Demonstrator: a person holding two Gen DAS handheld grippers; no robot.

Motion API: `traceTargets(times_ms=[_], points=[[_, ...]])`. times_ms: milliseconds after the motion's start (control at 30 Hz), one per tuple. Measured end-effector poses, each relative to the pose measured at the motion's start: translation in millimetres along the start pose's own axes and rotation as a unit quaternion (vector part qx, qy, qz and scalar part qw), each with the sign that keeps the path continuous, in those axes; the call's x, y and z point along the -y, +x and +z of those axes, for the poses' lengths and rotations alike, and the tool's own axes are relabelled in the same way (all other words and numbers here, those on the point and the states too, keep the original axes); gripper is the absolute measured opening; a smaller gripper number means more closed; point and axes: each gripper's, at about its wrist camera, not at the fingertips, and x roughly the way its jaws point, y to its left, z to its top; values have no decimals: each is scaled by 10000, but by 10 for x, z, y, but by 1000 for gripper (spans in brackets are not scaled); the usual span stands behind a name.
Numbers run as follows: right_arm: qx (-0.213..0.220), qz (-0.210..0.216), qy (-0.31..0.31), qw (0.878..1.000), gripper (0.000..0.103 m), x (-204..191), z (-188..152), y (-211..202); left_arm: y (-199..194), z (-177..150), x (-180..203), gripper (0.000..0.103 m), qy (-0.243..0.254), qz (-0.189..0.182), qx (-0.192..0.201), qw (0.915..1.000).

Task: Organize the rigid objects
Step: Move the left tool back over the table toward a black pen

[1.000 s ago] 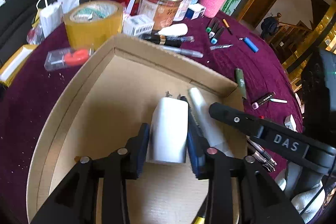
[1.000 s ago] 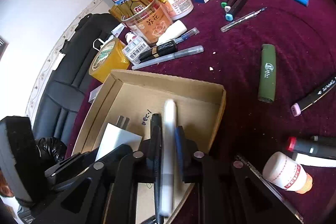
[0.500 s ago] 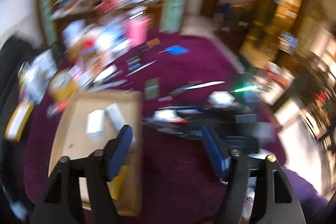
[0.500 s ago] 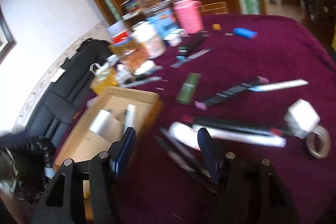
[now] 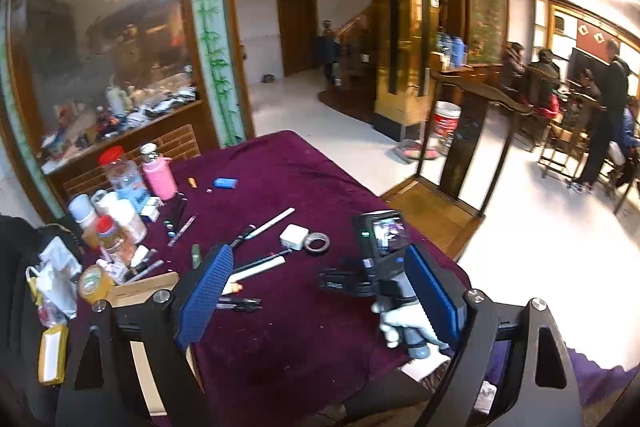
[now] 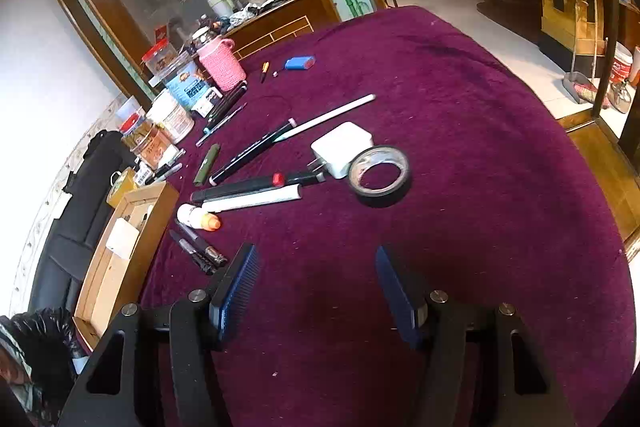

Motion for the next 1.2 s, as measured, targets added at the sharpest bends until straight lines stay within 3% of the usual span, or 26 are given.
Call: traceTargets(times_ms=[100, 200, 233, 300, 367, 433, 500, 600, 700, 767, 867, 1000, 1100, 1200], points=[[130, 59, 11, 9999, 65, 20, 28, -72, 25, -92, 156, 87, 360, 110, 33, 9993], [307, 149, -49, 9994, 65, 7, 66, -162, 215, -304, 98, 87, 564, -126, -216, 9981], [395, 160, -108, 9990, 66, -1, 86, -192, 298, -370, 13, 87, 486, -200, -288, 9982], [530, 134, -219, 9983, 78, 2, 139, -195, 599, -576, -252, 87, 124, -134, -628, 9979], [686, 68, -182, 9975, 79, 63, 214, -134, 923, -821, -680, 87, -662, 156, -901, 9936], [649, 89, -25, 9979, 79, 159, 336, 36, 1129, -1045, -1045, 87, -1368, 293, -1041, 9847], [574, 109, 68, 9983, 79, 226, 439, 202, 1315, -1378, -1458, 87, -2284, 560, -1174, 9648], [431, -2, -57, 9991, 79, 262, 597, 500, 1430, -1735, -1743, 87, -3017, 719, -1208, 9430], [477, -176, 5, 9987, 79, 340, 723, 720, 1561, -1957, -1847, 87, -3392, 783, -1282, 9286], [668, -251, 121, 9974, 79, 434, 750, 797, 1755, -2014, -1852, 87, -3479, 776, -1550, 9214], [585, -380, 203, 9974, 79, 552, 742, 834, 1976, -1970, -1774, 87, -3369, 696, -1761, 9223], [835, -430, 217, 9953, 79, 600, 736, 712, 2375, -1831, -1712, 87, -3344, 719, -1832, 9216], [804, -399, 196, 9958, 79, 592, 743, 731, 2736, -1699, -1714, 87, -3131, 1132, -1937, 9229], [751, -367, 105, 9964, 79, 554, 745, 754, 3109, -1553, -1710, 87, -2616, 1881, -2097, 9232]])
